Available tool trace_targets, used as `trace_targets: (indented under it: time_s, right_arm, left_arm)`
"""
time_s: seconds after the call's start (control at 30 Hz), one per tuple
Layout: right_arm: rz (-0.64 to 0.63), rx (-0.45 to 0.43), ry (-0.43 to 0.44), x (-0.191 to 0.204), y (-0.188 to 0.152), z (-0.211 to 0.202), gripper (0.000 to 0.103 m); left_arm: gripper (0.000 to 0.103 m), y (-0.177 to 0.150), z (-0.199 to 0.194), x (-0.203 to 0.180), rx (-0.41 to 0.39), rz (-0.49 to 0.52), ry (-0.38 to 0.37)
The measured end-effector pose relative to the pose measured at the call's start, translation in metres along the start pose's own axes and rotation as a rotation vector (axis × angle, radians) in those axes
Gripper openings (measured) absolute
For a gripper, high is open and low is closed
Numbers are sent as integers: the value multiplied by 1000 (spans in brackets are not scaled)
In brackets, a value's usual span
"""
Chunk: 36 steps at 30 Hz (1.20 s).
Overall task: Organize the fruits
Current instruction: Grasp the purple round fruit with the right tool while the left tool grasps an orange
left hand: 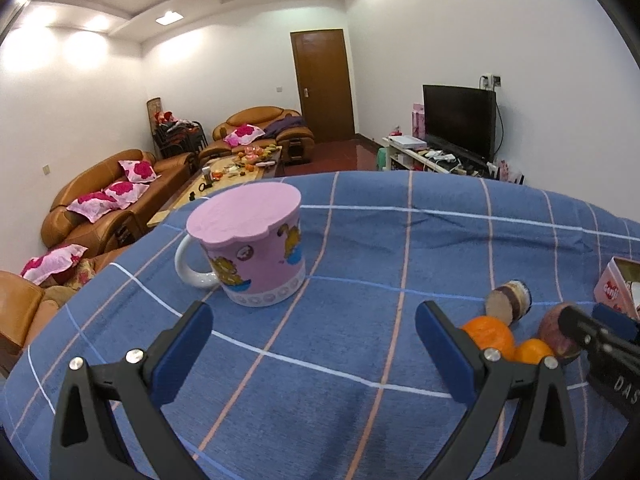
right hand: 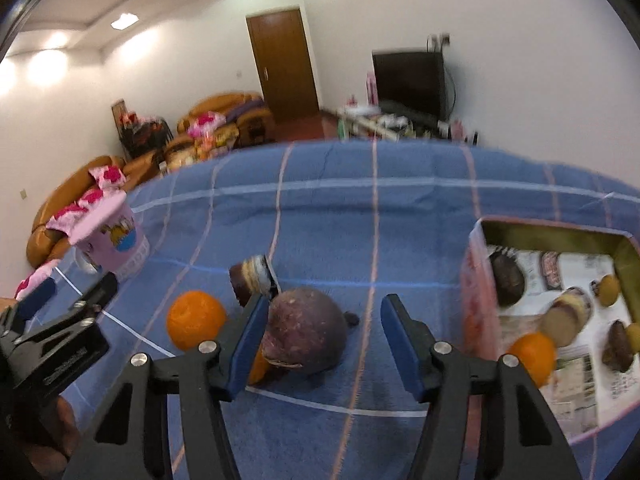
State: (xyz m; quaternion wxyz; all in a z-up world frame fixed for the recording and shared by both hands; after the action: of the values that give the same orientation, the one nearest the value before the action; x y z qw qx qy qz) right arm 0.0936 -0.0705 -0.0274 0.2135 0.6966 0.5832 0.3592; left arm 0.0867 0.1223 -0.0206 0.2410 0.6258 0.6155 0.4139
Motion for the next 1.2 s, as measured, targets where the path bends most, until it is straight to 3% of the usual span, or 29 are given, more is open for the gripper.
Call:
trace_targets:
  time_s: [0.13,0.2,0.3,0.37,0.47,0.6,0.77,0.93,1.07,1.2]
  right_arm:
    - [12,41,29,4,2,12,60]
    - [23,105,44,4,2,24,60]
    - [114,132,106,-8,1,30,60]
    - [131,138,128,-11,-1,29,59]
    - [114,124,144,-8,-4,22,50]
    - [132,112,163,-9,-5,17,49]
    - [131,14,191,-15,-8,-12,49]
    - [30,-117,142,-10,-15,-53,50]
    - [-5,-153,116,-12,-23,-68,50]
    - [9,-161,104,-16,-22,-69,50]
  left_arm:
    - [103,1,1,0,6,4,9]
    - [103,0,1,2,6,7,13]
    - [103,1,1,4,7,4,17]
    - [103,1,1,5,7,-1,13]
    - [103,1,3,4,11,-5,4]
    - [103,1,2,7,3,-21,-15]
    - [103,2,0,11,-14,-58,-100]
    - [103,4,-7,-7,-47,-9,-250]
    - [100,6,-6,-27,-33,43,-308]
    - [91,11,4,-44,19,33,-378]
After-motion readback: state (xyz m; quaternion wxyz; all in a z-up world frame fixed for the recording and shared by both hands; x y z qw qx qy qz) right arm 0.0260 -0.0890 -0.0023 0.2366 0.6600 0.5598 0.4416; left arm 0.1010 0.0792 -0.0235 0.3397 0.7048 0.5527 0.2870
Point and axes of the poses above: each gripper's, at about its wrist camera, not at the fingertips, and z roughly the way its jaws point, x to its left, y to its top, the point moved 1 cm from there along z, roughly the way its jaws point, and after that the axes turned 7 degrees about z, right-handed, at the moved point
